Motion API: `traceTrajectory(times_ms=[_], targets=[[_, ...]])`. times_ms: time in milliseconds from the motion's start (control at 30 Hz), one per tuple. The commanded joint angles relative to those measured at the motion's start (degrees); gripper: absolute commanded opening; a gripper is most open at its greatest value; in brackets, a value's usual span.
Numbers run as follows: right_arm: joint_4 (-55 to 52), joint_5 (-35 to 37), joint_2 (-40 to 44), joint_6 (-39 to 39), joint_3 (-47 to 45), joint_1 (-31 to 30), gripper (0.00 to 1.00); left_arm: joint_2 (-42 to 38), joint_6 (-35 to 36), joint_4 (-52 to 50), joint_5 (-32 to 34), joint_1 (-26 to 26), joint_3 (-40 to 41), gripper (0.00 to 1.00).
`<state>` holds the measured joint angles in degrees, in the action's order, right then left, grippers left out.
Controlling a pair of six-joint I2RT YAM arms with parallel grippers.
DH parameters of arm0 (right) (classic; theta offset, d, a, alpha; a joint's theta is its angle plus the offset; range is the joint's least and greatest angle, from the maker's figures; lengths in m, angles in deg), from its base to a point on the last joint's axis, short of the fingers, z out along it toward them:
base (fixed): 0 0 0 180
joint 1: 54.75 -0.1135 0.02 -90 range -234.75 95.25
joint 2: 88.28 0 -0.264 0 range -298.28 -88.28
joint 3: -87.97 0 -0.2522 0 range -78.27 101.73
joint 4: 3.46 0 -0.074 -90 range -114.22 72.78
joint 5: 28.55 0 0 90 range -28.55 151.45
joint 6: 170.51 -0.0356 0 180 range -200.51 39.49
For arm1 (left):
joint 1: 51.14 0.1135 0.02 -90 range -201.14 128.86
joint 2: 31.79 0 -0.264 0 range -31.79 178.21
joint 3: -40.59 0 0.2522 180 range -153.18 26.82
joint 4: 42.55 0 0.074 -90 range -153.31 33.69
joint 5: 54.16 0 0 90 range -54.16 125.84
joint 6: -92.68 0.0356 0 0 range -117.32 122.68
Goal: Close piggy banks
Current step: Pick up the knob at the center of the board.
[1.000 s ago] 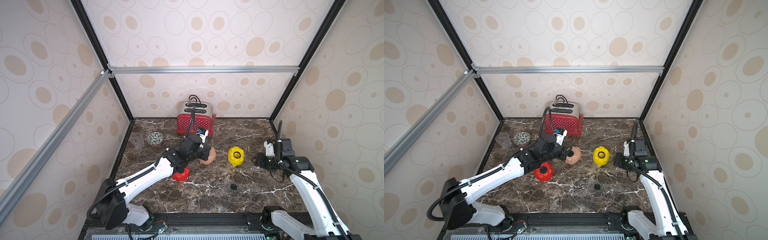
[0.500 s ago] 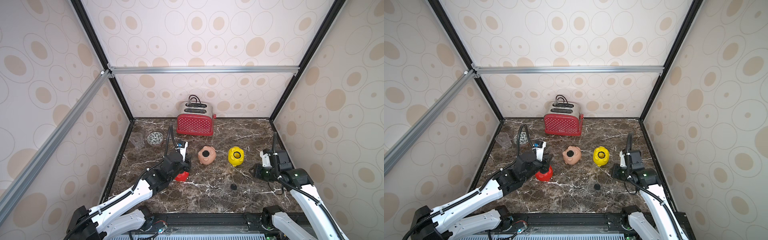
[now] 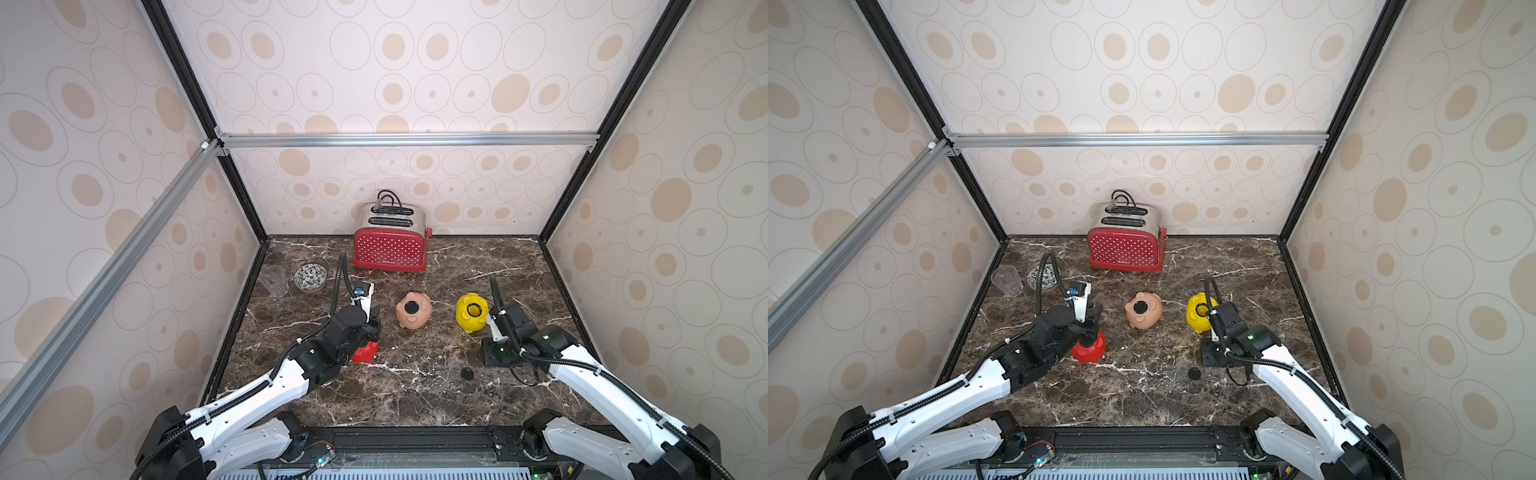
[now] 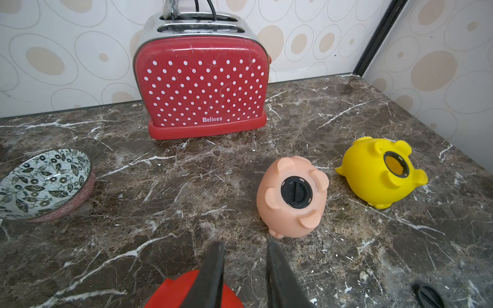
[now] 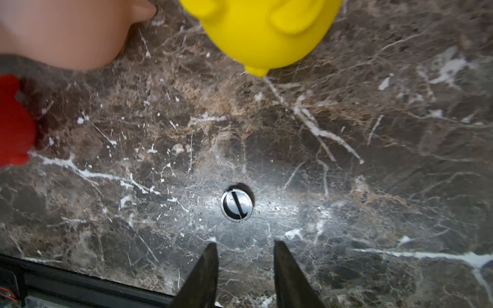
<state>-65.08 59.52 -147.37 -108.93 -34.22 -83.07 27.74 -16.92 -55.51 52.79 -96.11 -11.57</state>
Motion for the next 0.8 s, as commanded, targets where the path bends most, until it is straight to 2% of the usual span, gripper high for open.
traceTrajectory(times_ms=[0,67,400,500,767], targets=[[1.6,1.3,-2.1,0.9,-0.9,-2.7,0.36,0.2,0.6,0.3,-0.3,0.4,-2.3,0.28],[2.8,-0.3,-3.6,1.1,-1.9,-4.1,0.36,-0.6,0.2,0.3,-0.9,0.4,-1.8,0.28],[0.8,2.6,-15.1,-0.2,-0.4,-10.7,0.32,-5.2,1.7,-2.0,-1.7,0.4,-2.5,0.29],[0.1,5.0,-17.9,-1.4,0.2,-11.1,0.31,-5.8,2.1,-2.2,-1.6,0.3,-2.6,0.29],[1.3,3.5,-21.1,0.4,1.0,-11.2,0.26,-7.8,4.0,-3.0,-1.0,0.4,-3.1,0.29]])
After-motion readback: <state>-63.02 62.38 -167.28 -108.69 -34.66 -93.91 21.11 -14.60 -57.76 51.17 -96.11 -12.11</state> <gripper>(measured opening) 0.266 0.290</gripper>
